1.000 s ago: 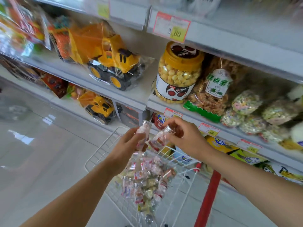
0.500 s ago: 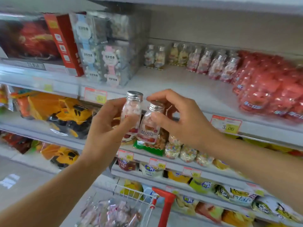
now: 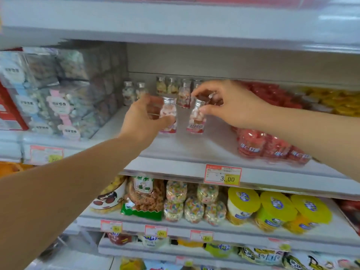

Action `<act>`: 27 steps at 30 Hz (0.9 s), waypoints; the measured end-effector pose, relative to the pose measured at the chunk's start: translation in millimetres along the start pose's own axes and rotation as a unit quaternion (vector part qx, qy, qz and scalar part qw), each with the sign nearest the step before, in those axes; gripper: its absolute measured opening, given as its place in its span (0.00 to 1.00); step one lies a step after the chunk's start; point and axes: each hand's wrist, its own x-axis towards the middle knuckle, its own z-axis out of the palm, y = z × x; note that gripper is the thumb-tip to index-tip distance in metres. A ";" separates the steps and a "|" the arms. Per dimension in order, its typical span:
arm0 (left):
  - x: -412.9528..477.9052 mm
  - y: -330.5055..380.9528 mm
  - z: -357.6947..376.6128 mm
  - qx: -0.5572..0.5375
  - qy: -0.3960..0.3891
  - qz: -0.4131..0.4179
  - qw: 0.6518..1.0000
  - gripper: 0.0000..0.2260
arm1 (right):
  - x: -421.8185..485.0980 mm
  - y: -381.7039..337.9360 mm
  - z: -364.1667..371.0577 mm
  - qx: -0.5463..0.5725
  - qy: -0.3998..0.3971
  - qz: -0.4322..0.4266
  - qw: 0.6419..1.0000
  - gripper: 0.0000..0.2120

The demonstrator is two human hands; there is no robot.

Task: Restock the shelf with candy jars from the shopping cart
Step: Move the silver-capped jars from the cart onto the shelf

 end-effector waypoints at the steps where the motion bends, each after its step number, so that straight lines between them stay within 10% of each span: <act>1: 9.9 -3.8 4.8 0.012 -0.002 0.001 1.000 0.18 | 6.2 4.8 -0.2 -0.003 0.002 0.010 1.000 0.17; 27: 128.4 -43.0 60.7 0.103 0.015 0.031 0.994 0.15 | 93.3 54.6 11.6 -0.147 0.048 0.062 0.986 0.17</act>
